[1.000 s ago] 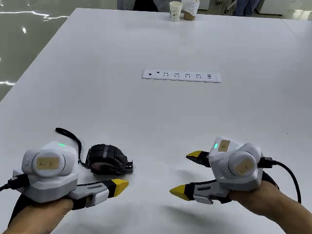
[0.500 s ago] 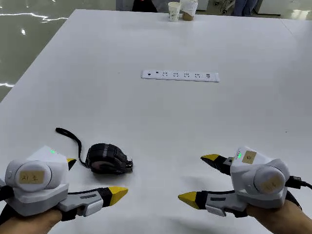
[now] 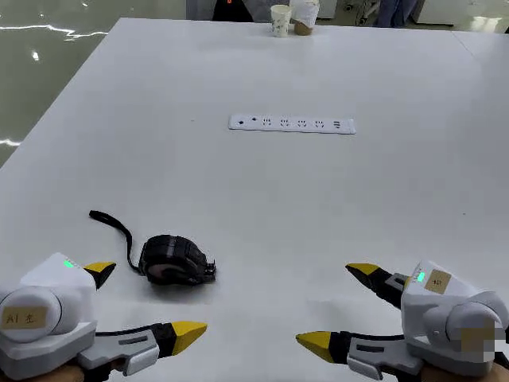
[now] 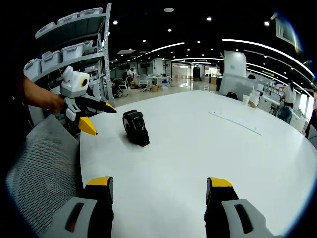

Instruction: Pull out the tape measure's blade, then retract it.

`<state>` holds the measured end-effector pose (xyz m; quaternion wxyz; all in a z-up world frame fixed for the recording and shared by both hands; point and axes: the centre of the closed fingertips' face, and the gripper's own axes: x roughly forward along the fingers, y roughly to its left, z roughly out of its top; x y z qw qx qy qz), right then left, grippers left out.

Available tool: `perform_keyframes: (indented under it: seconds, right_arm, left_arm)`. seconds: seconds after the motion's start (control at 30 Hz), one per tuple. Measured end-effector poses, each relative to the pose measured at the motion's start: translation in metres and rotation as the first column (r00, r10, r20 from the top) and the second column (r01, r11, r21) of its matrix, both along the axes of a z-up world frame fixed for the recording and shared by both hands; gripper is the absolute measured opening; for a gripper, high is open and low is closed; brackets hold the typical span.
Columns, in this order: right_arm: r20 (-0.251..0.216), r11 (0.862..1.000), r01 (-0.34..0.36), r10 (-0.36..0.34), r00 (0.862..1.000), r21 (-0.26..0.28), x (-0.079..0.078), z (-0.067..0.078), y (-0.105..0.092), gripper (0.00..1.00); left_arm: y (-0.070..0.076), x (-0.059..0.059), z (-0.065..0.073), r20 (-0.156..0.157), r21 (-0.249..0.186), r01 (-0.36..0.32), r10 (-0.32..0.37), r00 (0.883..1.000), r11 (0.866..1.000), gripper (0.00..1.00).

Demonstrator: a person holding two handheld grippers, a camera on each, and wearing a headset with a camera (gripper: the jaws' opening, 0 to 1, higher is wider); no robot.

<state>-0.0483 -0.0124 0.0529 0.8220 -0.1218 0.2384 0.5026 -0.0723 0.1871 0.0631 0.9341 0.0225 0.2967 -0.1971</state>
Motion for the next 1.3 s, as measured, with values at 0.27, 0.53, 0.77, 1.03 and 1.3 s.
perform_keyframes:
  seconds: [0.27,0.53,0.77,1.03,1.3]
  right_arm:
    - [0.005,1.0,0.02,-0.02,1.0,0.006,-0.007,0.002,-0.004,0.79]
    - [0.009,0.999,0.038,-0.039,0.999,0.017,-0.009,0.007,-0.008,0.85]
    - [0.009,0.997,0.072,-0.073,0.997,0.021,-0.009,0.008,-0.011,0.94]
    - [0.008,0.996,0.084,-0.085,0.996,0.02,-0.01,0.009,-0.012,0.99]
    - [0.007,0.996,0.091,-0.091,0.996,0.023,-0.008,0.009,-0.014,0.99]
  left_arm:
    - [-0.004,-0.005,0.005,0.039,0.007,0.046,-0.046,0.998,0.999,0.99]
    - [-0.004,-0.012,0.007,0.049,-0.011,0.061,-0.06,0.997,0.998,0.99]
    - [0.0,-0.011,0.011,0.071,-0.02,0.061,-0.059,0.996,0.998,0.99]
    - [-0.002,-0.013,0.014,0.065,-0.019,0.069,-0.068,0.996,0.997,0.99]
    - [-0.003,-0.014,0.018,0.076,-0.028,0.072,-0.069,0.995,0.997,0.99]
